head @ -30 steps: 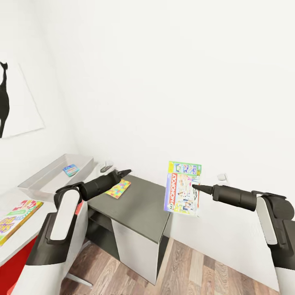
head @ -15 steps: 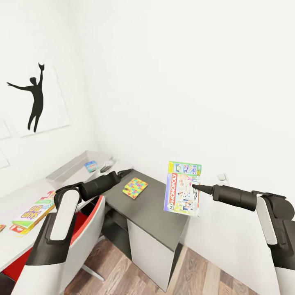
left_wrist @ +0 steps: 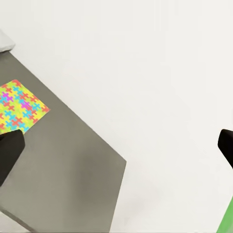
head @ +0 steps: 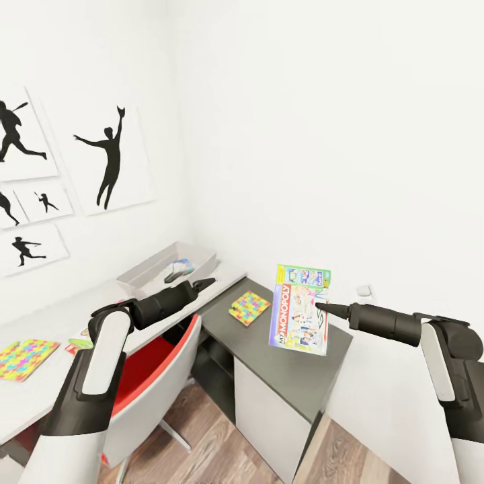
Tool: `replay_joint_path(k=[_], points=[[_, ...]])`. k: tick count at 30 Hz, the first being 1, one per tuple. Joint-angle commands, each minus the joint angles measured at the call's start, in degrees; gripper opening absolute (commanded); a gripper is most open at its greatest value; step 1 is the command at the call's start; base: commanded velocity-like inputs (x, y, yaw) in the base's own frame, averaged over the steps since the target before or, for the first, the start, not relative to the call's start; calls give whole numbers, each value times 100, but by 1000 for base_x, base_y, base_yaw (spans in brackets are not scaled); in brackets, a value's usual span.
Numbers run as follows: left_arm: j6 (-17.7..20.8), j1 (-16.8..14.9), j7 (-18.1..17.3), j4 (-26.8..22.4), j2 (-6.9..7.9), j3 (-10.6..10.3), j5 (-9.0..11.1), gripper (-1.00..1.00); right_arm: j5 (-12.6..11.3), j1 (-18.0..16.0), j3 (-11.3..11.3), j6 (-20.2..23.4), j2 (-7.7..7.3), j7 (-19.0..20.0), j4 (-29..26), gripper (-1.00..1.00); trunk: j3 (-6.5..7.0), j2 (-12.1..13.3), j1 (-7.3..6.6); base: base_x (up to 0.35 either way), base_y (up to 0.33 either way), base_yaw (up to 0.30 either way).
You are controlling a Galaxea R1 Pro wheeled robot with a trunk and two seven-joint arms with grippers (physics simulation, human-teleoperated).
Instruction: Put all the toys in the child's room - the three board games (two on the bed and one on the table), the two jigsaw puzzles on the table, and the tennis ball on the table - inside the toy box on the table in the child's room.
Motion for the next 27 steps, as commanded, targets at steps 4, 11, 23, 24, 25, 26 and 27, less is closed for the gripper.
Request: replay_joint_path(k=[4, 11, 23, 24, 25, 26, 27], points=[[28, -7, 28, -1, -3, 6, 36, 100, -8, -5, -4, 27, 0, 28, -3, -100, -13, -13, 4, 1, 0, 300], [28, -7, 28, -1, -6, 7, 36, 100, -8, -5, -3, 27, -2, 28, -3, -100, -13, -13, 4, 3, 0, 300], [28, -7, 24, -1, 5, 13, 34, 100, -8, -5, -3, 27, -1, 28, -4, -100, -13, -13, 4, 128, 36, 300], [28, -7, 24, -1, 5, 14, 34, 100, -8, -5, -3, 27, -1, 28, -3, -100, -13, -13, 4, 249, 102, 300], [28, -7, 23, -1, 6, 14, 35, 100, -8, -5, -3, 27, -1, 28, -2, -100, -13, -13, 4, 258, 108, 300], [28, -7, 23, -1, 6, 14, 33, 100, -8, -5, -3, 27, 0, 28, -2, -100, -13, -13, 4, 265, 114, 300], [28, -7, 23, -1, 6, 14, 33, 100, -8, -5, -3, 27, 0, 28, -2, -100, -13, -13, 4, 265, 114, 300]])
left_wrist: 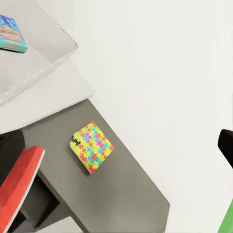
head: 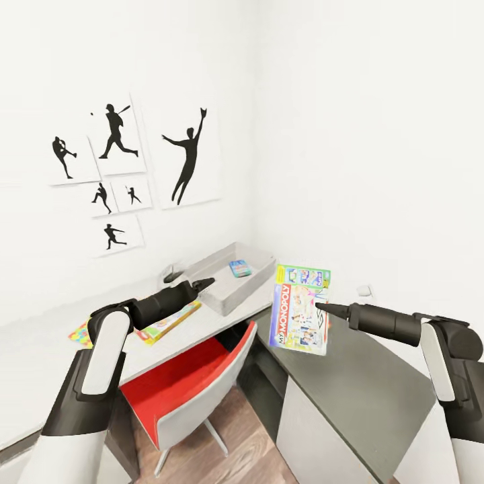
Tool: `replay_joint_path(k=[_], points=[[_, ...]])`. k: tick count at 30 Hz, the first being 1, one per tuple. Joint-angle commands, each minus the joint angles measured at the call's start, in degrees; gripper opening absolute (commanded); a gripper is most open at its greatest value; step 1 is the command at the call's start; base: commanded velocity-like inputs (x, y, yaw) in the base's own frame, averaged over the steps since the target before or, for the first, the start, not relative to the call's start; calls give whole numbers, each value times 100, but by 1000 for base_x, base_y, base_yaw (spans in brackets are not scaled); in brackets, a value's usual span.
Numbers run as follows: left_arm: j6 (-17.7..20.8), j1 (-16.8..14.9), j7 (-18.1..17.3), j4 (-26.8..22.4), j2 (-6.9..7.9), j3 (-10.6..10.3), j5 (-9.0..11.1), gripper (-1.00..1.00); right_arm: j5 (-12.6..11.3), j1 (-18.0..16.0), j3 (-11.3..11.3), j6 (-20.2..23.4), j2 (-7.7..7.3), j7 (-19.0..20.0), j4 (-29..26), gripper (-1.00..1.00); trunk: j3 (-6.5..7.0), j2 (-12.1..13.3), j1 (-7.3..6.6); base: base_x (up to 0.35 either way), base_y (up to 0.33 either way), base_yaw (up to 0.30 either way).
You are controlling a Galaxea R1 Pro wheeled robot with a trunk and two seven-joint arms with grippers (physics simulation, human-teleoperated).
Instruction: Put all the toys in the child's room - the three board games (two on the bed and one on the table), the two jigsaw puzzles on the table, and the tennis ball on the table - inside the toy box on the table in the child's room.
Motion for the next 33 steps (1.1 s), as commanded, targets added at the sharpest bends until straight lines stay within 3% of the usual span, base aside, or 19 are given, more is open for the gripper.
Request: replay_joint_path(k=[1, 10, 33], points=[[29, -7, 28, -1, -5, 7, 40, 100, -7, -5, -6, 27, -1, 28, -3, -100, -13, -13, 6, 271, 119, 300], [13, -1, 34, -1, -4, 8, 41, 100, -9, -5, -6, 27, -1, 28, -2, -100, -13, -13, 6, 176, 83, 300], [6, 2, 27, -1, -9, 7, 43, 100, -9, -5, -5, 27, -1, 28, -1, -100, -13, -13, 6, 11, 5, 300]])
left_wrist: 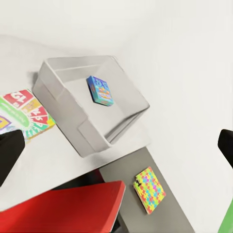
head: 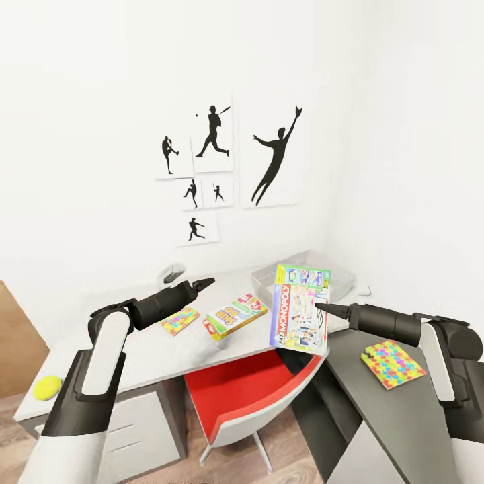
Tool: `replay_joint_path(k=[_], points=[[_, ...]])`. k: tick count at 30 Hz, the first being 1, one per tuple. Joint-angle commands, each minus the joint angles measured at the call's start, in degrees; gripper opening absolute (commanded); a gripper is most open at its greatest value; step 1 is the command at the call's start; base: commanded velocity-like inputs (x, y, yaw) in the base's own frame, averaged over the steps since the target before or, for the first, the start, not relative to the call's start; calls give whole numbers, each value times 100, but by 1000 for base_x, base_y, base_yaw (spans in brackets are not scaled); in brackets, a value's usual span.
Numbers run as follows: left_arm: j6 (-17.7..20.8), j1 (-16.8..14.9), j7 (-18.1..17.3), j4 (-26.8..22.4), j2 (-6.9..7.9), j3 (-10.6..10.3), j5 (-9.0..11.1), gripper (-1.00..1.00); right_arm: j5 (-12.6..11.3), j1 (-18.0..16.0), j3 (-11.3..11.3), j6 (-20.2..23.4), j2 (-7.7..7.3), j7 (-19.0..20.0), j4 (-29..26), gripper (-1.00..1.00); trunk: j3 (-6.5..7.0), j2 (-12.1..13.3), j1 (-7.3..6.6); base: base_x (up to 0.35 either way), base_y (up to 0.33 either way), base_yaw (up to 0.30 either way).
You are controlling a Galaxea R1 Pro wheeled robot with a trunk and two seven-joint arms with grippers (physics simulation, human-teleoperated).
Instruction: Put all the toys in the child's room - the three board games (two on the bed and one on the table), the two jigsaw puzzles on the table, and the tennis ball on the table - inside the toy box on the table in the child's room.
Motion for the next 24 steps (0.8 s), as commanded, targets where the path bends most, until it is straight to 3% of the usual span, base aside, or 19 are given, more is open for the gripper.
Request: replay_joint_path(k=[1, 13, 24], points=[[30, -8, 28, -1, -6, 12, 36, 100, -9, -4, -6, 27, -2, 28, -3, -100, -13, -13, 4, 14, 0, 300], [34, -8, 27, 7, -3, 140, 31, 100, -6, -3, -1, 27, -2, 28, -5, -100, -13, -13, 4, 122, 0, 294], [31, -8, 30, 15, 0, 169, 26, 100, -8, 6, 1, 27, -2, 28, -4, -100, -13, -13, 4, 283, 0, 105]])
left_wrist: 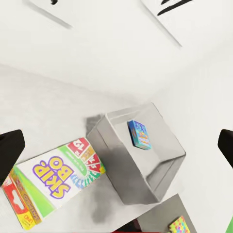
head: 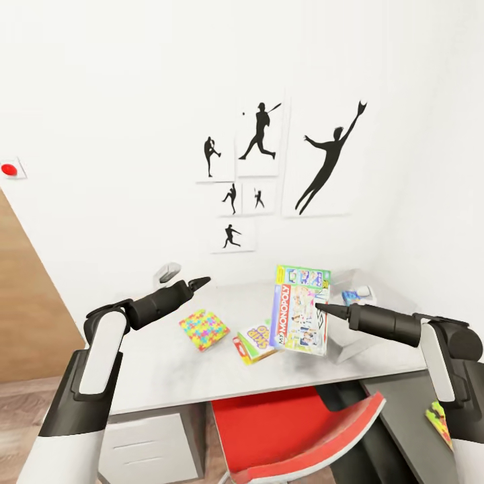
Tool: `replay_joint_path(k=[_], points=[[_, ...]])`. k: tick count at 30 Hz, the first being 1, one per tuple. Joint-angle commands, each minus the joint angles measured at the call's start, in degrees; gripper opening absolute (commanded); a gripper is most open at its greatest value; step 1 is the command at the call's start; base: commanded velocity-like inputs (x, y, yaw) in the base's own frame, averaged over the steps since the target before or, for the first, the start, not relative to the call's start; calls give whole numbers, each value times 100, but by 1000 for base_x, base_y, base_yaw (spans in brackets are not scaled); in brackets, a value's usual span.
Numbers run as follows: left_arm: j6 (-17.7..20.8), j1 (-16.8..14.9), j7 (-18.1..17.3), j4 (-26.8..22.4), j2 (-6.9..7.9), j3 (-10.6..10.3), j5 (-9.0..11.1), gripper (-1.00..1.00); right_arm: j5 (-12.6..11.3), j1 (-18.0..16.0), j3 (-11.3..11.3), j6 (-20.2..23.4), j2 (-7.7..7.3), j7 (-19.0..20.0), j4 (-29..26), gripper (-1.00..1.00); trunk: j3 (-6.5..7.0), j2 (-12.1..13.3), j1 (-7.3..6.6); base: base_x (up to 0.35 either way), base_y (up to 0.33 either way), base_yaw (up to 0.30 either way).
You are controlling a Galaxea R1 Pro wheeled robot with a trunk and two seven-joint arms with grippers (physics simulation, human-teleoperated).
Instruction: Put all the toys in the child's room - the three board games (two on the bed and one on the table), the two jigsaw puzzles on the table, and the tennis ball on the table - inside the toy box on the table in the child's room.
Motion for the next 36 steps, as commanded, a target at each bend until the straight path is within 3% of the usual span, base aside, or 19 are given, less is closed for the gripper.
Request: replay_joint_path(k=[1, 36], points=[[34, -5, 30, -5, -6, 15, 42, 100, -10, -7, -4, 29, -1, 29, -1, -100, -13, -13, 6, 202, 0, 33], [30, 2, 36, -19, -9, 18, 50, 100, -17, 0, -2, 29, -1, 37, -1, -100, -13, -13, 6, 34, -21, 4]])
